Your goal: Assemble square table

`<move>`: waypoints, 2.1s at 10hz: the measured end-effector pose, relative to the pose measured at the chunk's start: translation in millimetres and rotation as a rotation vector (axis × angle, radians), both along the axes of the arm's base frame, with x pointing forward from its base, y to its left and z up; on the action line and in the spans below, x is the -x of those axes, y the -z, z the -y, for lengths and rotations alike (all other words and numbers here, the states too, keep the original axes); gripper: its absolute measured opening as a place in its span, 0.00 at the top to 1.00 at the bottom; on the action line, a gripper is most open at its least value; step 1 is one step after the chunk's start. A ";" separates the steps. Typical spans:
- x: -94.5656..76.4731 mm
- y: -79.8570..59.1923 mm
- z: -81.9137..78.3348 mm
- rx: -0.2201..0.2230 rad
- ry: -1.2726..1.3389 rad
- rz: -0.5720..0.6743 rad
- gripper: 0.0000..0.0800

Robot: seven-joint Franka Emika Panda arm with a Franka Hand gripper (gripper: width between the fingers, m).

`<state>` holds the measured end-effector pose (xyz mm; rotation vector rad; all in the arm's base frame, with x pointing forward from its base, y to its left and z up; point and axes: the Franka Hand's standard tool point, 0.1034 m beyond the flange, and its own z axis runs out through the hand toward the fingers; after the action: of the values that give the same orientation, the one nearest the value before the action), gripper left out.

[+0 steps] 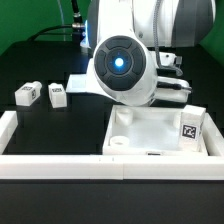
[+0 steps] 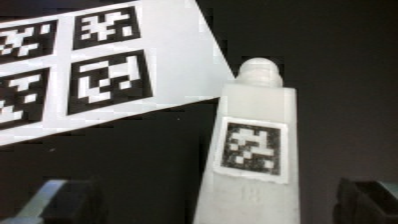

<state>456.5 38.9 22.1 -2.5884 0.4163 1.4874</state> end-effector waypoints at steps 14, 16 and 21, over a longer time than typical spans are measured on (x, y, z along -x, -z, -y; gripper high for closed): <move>-7.1 7.2 0.4 0.010 -0.001 0.047 0.64; -12.5 -15.0 1.3 -0.007 -0.004 0.032 0.64; -32.4 -25.5 0.1 0.005 -0.003 0.120 0.64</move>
Offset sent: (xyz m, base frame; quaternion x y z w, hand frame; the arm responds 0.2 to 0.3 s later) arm -0.0021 0.0009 -0.0079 -0.0092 0.0377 -0.0047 0.9992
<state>488.8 38.8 47.6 -2.6652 0.4026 1.3252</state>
